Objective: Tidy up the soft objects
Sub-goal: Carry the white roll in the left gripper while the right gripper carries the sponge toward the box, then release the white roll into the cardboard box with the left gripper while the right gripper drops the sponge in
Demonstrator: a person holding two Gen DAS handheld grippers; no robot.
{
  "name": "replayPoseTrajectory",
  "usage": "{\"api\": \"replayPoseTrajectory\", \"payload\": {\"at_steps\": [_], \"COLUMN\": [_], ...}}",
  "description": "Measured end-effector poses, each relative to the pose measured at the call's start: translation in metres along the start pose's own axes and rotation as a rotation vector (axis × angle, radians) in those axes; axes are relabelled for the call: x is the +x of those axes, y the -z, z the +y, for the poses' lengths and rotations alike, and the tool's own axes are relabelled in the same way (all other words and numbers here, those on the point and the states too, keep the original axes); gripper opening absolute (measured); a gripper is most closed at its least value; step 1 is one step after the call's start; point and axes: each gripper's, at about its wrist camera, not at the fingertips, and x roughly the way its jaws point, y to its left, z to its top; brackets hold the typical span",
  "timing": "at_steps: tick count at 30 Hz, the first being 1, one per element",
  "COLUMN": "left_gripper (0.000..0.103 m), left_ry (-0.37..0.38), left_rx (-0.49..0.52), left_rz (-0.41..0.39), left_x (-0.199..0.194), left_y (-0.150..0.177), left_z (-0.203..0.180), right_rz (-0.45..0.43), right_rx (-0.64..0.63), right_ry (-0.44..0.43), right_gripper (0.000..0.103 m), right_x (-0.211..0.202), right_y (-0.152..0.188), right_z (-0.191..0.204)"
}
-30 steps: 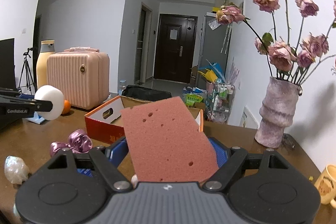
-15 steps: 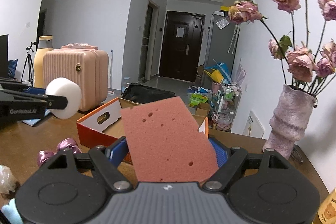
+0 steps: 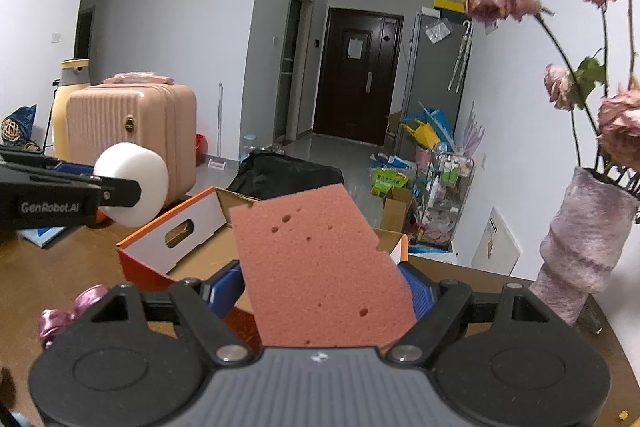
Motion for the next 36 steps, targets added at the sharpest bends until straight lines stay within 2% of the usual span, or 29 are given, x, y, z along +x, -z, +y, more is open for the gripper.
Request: {"api": "replayPoseTrajectory", "payload": {"at_steps": [11, 18, 27, 31, 33, 34, 35, 36], "left_gripper": [0.030, 0.030, 0.030, 0.032, 0.045, 0.063, 0.073, 0.091], "left_ry": [-0.084, -0.157, -0.217, -0.247, -0.233, -0.231, -0.230, -0.233], "left_rx": [-0.064, -0.058, -0.046, 0.004, -0.006, -0.013, -0.020, -0.023], "left_rz": [0.050, 0.057, 0.129, 0.154, 0.178, 0.182, 0.186, 0.187], "left_x": [0.061, 0.099, 0.147, 0.160, 0.163, 0.164, 0.164, 0.164], "left_y": [-0.023, -0.035, -0.027, -0.015, -0.011, -0.010, -0.010, -0.009], "left_z": [0.005, 0.007, 0.012, 0.009, 0.010, 0.012, 0.014, 0.015], "right_rz": [0.072, 0.118, 0.191, 0.217, 0.236, 0.241, 0.246, 0.250], "right_rx": [0.003, -0.035, -0.047, -0.036, -0.025, -0.021, -0.022, -0.024], "right_ry": [0.005, 0.010, 0.007, 0.012, 0.012, 0.012, 0.011, 0.012], "right_gripper": [0.081, 0.081, 0.081, 0.083, 0.084, 0.086, 0.090, 0.092], "right_x": [0.067, 0.115, 0.162, 0.172, 0.176, 0.177, 0.177, 0.177], "right_y": [-0.017, -0.022, -0.013, -0.006, -0.004, -0.004, -0.002, -0.001], "right_z": [-0.012, -0.009, -0.004, -0.002, -0.004, -0.005, -0.005, -0.005]}}
